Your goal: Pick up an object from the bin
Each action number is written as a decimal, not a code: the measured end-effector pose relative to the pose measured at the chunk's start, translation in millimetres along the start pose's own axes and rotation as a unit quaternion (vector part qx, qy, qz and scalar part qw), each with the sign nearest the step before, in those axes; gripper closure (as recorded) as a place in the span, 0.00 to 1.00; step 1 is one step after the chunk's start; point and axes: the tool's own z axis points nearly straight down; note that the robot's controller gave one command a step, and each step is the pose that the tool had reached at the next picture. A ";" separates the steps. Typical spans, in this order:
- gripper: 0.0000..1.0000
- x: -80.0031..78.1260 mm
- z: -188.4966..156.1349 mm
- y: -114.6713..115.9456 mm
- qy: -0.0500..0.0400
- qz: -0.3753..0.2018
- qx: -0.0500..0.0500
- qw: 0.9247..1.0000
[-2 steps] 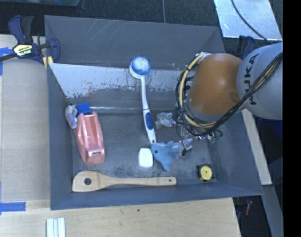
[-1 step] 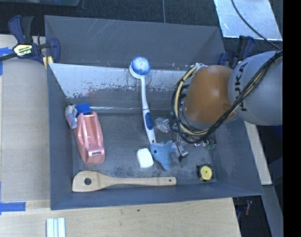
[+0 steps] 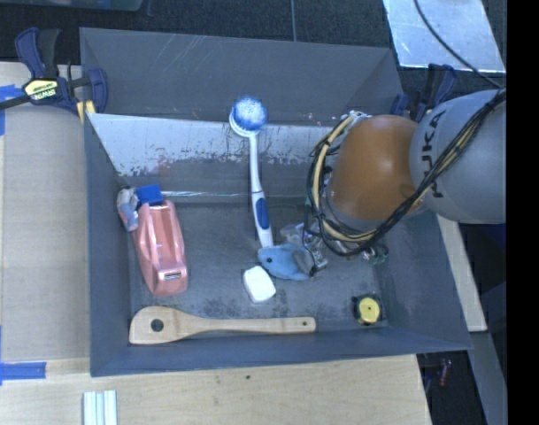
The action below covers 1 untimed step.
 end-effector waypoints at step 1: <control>1.00 -0.1 0.0 -0.1 0.000 -0.006 0.000 1.000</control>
Offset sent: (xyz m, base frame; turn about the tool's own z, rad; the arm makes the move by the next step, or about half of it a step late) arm 0.0000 0.0001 0.1077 -0.0081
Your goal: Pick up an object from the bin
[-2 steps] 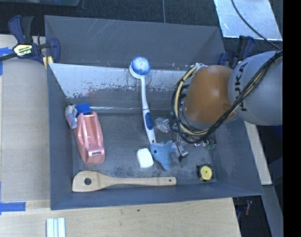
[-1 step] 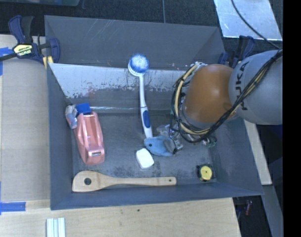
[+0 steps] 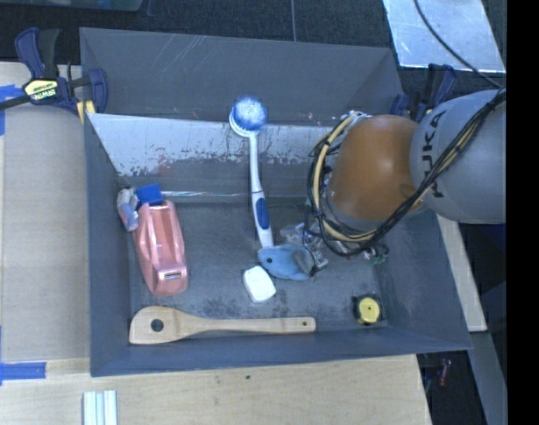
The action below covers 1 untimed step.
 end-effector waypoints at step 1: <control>1.00 3.2 -27.2 1.7 0.007 0.000 -0.003 1.000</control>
Offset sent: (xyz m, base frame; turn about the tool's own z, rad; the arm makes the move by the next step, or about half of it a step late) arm -0.0034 0.0001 0.0431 -0.0010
